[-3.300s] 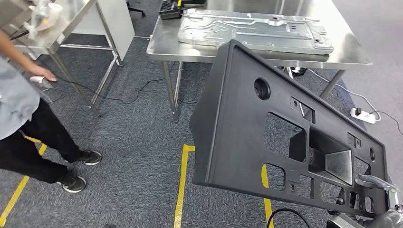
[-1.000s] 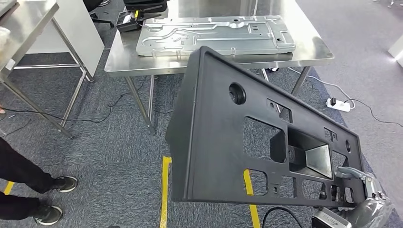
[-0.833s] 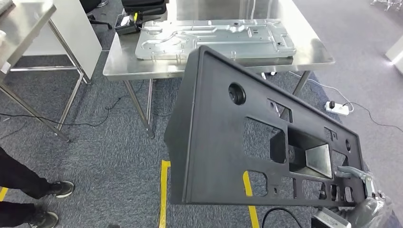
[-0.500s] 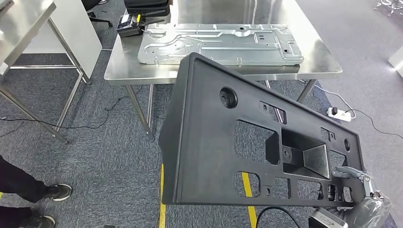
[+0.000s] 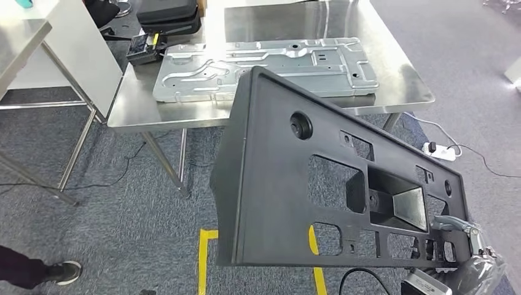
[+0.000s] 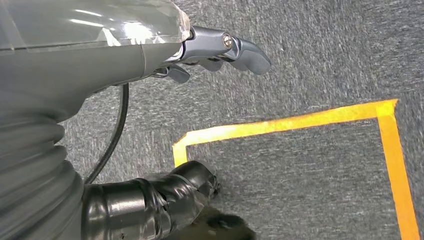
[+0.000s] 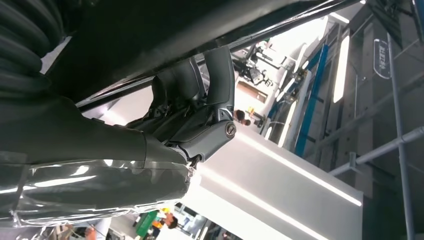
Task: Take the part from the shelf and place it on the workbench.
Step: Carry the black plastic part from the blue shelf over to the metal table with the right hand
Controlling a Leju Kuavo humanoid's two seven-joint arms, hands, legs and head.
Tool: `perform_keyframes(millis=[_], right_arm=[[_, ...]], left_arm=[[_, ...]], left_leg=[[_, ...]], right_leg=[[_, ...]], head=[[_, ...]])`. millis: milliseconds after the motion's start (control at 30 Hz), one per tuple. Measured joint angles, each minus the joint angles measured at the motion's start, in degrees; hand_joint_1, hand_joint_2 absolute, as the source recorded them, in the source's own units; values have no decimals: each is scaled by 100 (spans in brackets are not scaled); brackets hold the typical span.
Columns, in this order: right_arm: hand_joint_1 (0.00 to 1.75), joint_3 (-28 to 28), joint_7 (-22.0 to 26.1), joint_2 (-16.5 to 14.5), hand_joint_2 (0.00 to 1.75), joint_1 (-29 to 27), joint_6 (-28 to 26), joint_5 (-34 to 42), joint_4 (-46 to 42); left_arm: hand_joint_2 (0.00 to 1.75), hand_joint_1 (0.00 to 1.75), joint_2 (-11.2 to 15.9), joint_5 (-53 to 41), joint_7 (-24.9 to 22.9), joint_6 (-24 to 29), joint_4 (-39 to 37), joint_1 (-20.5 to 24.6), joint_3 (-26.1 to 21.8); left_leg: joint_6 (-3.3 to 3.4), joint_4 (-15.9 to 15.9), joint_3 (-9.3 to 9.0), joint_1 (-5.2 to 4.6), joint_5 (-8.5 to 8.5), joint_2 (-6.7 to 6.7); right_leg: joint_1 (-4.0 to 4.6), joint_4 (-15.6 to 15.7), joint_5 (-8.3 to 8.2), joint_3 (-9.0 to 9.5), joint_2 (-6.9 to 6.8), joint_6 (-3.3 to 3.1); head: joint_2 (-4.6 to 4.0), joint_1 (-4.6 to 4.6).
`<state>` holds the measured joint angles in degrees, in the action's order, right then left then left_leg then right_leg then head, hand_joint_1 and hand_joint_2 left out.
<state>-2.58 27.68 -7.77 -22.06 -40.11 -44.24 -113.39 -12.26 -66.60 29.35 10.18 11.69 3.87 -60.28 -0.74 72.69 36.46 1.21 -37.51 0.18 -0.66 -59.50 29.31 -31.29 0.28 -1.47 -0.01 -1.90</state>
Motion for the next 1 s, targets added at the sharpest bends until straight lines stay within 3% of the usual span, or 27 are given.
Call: perform_keyframes(millis=[33,100,133,200,267,333,433,467,500,533,600,667,800,867,933,1000], right_arm=[[175,0,-1,0,175,0,0,0,0],[175,-1,-1,0,175,8,1,0,5],[175,-3,-1,1,175,16,2,-1,11],[175,-9,-5,4,175,33,4,-1,28],[175,-14,-10,11,175,46,2,-3,32],[175,-15,-12,21,175,71,-1,-8,30],[175,-20,-13,31,175,80,0,-13,35],[175,-21,-13,36,175,76,0,-14,40],[175,-21,-14,42,175,73,0,-15,48],[175,-22,-14,47,175,73,0,-15,56],[175,-22,-14,51,175,74,1,-15,69],[175,-22,-14,53,175,75,2,-15,79],[175,-28,-20,55,175,72,2,-15,80],[175,-32,-21,56,175,78,1,-15,76],[175,-34,-21,56,175,80,0,-15,75],[175,-35,-21,56,175,76,0,-16,76]], left_arm=[[175,0,0,-1,0,1,0,-10,0],[175,0,15,0,-1,2,0,-24,-1],[175,0,27,0,-1,1,0,-28,-1],[175,0,45,1,-1,1,0,-39,-2],[175,0,36,1,-1,2,0,-39,-2],[175,0,26,1,-1,5,0,-18,-2],[175,0,22,1,-2,7,0,15,-2],[175,0,21,1,-3,7,0,9,-2],[175,0,20,1,-4,7,0,-4,-2],[175,0,15,1,-5,7,0,-16,-3],[175,0,8,1,-8,8,0,-30,-4],[175,0,7,1,-9,9,0,-19,-4],[175,0,9,1,-12,11,0,-7,-3],[175,0,9,1,-11,11,0,10,-2],[175,0,8,1,-11,11,0,19,-2],[175,0,7,1,-11,11,0,8,-2]], left_leg=[[53,-236,6,-26,189,-1],[209,-835,-54,-118,777,-15],[279,-1067,-75,-175,945,-33],[357,-1235,-121,-245,1027,-80],[393,-1377,-277,-228,1093,-88],[417,-1477,-435,-192,1124,-76],[428,-1510,-540,-169,1064,-69],[416,-1509,-572,-163,1027,-71],[399,-1507,-617,-152,983,-73],[375,-1503,-675,-135,932,-76],[307,-1489,-802,-99,820,-83],[220,-1475,-881,-87,723,-92],[70,-1325,-948,-96,633,-74],[37,-910,-725,-85,464,-59],[10,-198,-261,-81,171,-54],[22,175,104,-83,84,-54]], right_leg=[[25,2,62,91,13,-4],[57,9,178,234,26,2],[60,16,232,283,37,24],[60,13,273,374,63,87],[64,-37,280,459,66,139],[60,-309,388,369,44,196],[-2,-1159,767,-238,24,300],[-24,-1314,820,-414,20,327],[-45,-1303,769,-510,14,350],[-64,-1114,595,-517,7,369],[-83,-497,82,-377,-5,393],[-60,-142,-85,-285,-33,348],[-49,-103,-104,-187,-36,117],[-54,-76,-73,-102,-41,44],[-38,-65,-21,-57,-41,2],[-12,-64,48,7,-28,-13]], head=[[0,0],[0,-9],[0,-12],[-1,-15],[0,-7],[1,-12],[1,-14],[1,-15],[1,-15],[1,-15],[0,-17],[-1,-26],[0,-22],[0,-15],[1,-7],[0,-7]])
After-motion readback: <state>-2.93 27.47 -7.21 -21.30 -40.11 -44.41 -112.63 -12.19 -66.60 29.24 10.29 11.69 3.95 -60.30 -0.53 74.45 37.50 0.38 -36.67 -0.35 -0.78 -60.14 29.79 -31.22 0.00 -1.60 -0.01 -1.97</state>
